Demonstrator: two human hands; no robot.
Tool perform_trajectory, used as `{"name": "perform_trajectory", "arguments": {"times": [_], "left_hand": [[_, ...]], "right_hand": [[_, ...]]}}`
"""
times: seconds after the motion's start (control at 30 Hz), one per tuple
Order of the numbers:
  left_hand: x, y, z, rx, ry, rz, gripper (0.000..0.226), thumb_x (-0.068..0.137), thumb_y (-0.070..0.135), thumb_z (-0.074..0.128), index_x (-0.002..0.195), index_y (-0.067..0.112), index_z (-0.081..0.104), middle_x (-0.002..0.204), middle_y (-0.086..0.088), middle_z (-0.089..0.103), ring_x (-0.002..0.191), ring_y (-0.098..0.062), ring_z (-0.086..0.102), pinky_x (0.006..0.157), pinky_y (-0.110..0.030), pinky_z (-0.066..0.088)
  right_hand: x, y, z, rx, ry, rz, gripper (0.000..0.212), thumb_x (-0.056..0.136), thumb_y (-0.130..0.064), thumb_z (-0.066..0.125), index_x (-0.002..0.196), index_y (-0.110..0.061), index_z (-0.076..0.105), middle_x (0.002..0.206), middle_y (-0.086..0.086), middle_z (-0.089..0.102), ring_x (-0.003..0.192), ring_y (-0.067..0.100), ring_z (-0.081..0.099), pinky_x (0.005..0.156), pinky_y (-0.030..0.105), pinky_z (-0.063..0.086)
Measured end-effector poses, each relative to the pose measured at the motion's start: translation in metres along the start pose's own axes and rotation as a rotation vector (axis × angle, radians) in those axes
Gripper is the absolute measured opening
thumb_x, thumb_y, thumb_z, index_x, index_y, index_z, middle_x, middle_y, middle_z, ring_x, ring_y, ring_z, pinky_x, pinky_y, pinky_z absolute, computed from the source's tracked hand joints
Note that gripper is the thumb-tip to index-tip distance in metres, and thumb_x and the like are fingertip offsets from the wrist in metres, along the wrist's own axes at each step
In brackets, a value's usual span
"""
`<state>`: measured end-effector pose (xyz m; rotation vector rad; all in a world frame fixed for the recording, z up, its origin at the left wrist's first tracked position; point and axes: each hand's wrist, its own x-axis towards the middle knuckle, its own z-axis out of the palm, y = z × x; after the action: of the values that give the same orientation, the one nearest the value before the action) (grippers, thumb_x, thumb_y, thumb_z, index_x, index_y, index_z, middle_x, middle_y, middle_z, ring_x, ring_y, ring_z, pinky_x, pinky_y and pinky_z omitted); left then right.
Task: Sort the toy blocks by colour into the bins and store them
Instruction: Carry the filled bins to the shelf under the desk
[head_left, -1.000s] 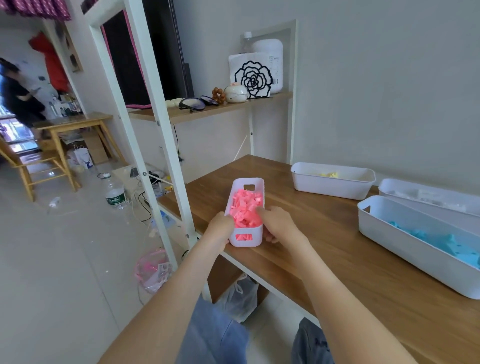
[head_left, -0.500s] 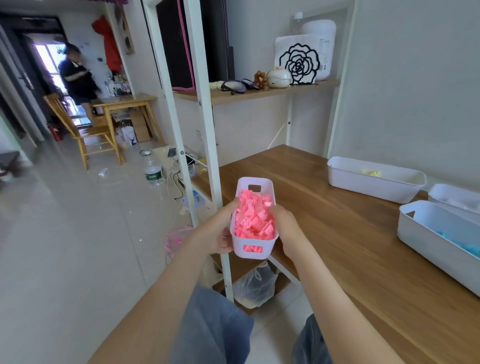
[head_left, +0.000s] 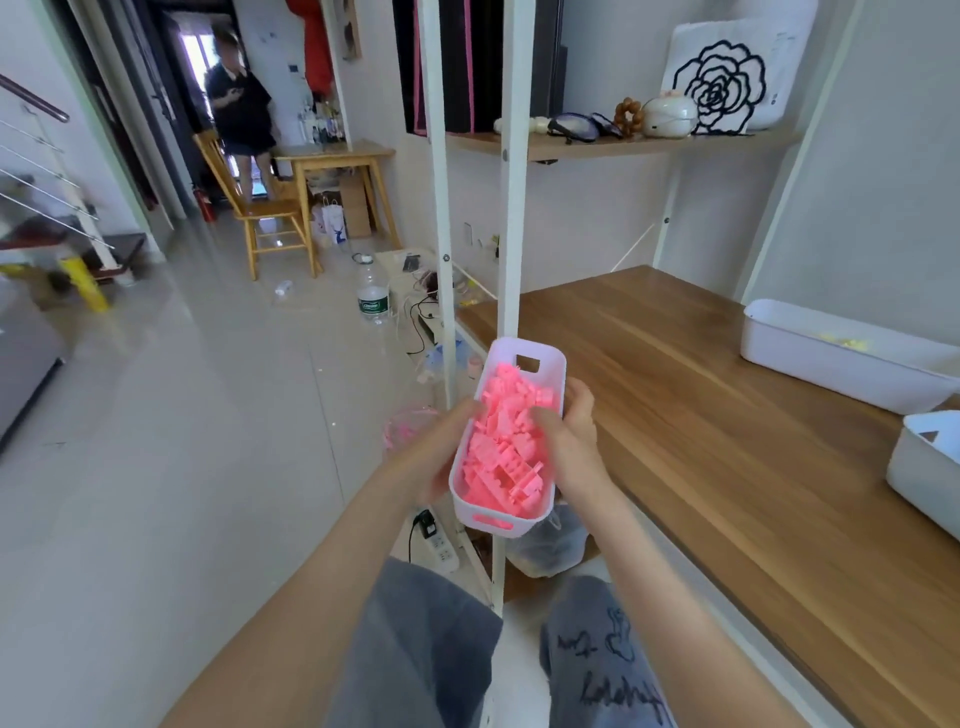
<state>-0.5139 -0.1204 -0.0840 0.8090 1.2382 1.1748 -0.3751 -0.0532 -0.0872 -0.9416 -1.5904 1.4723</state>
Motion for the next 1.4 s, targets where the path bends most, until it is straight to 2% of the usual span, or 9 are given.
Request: {"name": "perform_trajectory", "arguments": {"times": [0.13,0.27,0.5,0.67,0.77,1.0,1.17,1.27,1.4], "left_hand": [[-0.012,-0.006,-0.025,-0.018,0.051,0.005,0.048,0.093,0.047,0.045,0.127,0.013,0.051,0.115,-0.015,0.066,0.103,-0.032,0.065,0.087,-0.043,0.050],[-0.013,-0.013,-0.050,-0.031,0.069,0.025,0.039,0.095,0.045,0.041,0.116,0.015,0.055,0.104,-0.012,0.067,0.091,-0.027,0.068,0.077,-0.037,0.052],[0.005,-0.040,-0.091,-0.086,0.173,0.091,0.051,0.094,0.051,0.042,0.126,0.013,0.054,0.111,-0.011,0.069,0.098,-0.028,0.068,0.080,-0.038,0.053],[0.035,-0.055,-0.130,-0.169,0.285,0.037,0.041,0.100,0.044,0.032,0.124,0.020,0.056,0.114,-0.008,0.069,0.101,-0.026,0.067,0.084,-0.041,0.054],[0.058,-0.062,-0.149,-0.129,0.320,-0.019,0.045,0.097,0.051,0.035,0.123,0.022,0.058,0.113,-0.003,0.070,0.104,-0.025,0.066,0.096,-0.046,0.048],[0.110,-0.082,-0.194,-0.115,0.218,-0.074,0.043,0.097,0.032,0.048,0.126,0.002,0.054,0.116,-0.018,0.066,0.102,-0.031,0.067,0.075,-0.033,0.056],[0.151,-0.110,-0.229,-0.101,0.116,-0.175,0.079,0.074,0.049,0.073,0.130,-0.001,0.048,0.124,-0.026,0.058,0.111,-0.043,0.059,0.097,-0.054,0.046],[0.169,-0.117,-0.243,-0.061,0.043,-0.210,0.071,0.072,0.043,0.067,0.128,0.002,0.052,0.123,-0.025,0.059,0.111,-0.043,0.058,0.097,-0.049,0.047],[0.189,-0.128,-0.255,-0.029,0.002,-0.284,0.066,0.072,0.034,0.069,0.129,0.008,0.050,0.120,-0.019,0.062,0.107,-0.036,0.062,0.090,-0.044,0.051]], "right_hand": [[0.006,-0.009,0.023,-0.451,0.066,-0.179,0.061,0.081,-0.048,0.028,0.138,-0.027,0.031,0.143,-0.001,0.029,0.129,0.018,0.022,0.106,0.038,0.021],[0.018,-0.004,0.046,-0.613,0.117,-0.343,0.053,0.087,-0.041,0.027,0.138,-0.028,0.032,0.145,-0.003,0.025,0.128,0.015,0.020,0.105,0.037,0.022],[0.036,0.044,0.088,-0.184,-0.193,-0.076,0.033,0.095,-0.040,0.046,0.126,-0.032,0.038,0.118,-0.004,0.059,0.108,0.014,0.062,0.083,0.029,0.056],[0.059,0.056,0.114,-0.238,-0.214,0.154,0.058,0.099,-0.036,0.039,0.146,-0.026,0.007,0.123,-0.001,0.056,0.108,0.023,0.062,0.074,0.025,0.049],[0.077,0.075,0.129,-0.254,-0.152,0.145,0.058,0.096,-0.044,0.040,0.144,-0.028,0.011,0.120,-0.002,0.057,0.099,0.015,0.063,0.072,0.023,0.052],[0.124,0.134,0.145,-0.347,-0.094,0.489,0.044,0.091,-0.050,0.041,0.124,-0.021,0.039,0.097,-0.002,0.060,0.080,0.015,0.061,0.070,0.034,0.053],[0.144,0.165,0.150,-0.460,-0.126,0.552,0.022,0.092,-0.017,0.049,0.112,-0.009,0.047,0.084,0.003,0.055,0.061,0.016,0.056,0.047,0.024,0.046],[0.165,0.175,0.153,-0.404,-0.138,0.683,0.014,0.094,-0.017,0.049,0.090,-0.004,0.046,0.078,0.009,0.060,0.049,0.017,0.057,0.040,0.024,0.044],[0.180,0.193,0.159,-0.373,0.026,0.669,0.030,0.093,-0.030,0.049,0.110,-0.008,0.038,0.076,0.011,0.066,0.033,0.013,0.054,0.035,0.018,0.041]]}}
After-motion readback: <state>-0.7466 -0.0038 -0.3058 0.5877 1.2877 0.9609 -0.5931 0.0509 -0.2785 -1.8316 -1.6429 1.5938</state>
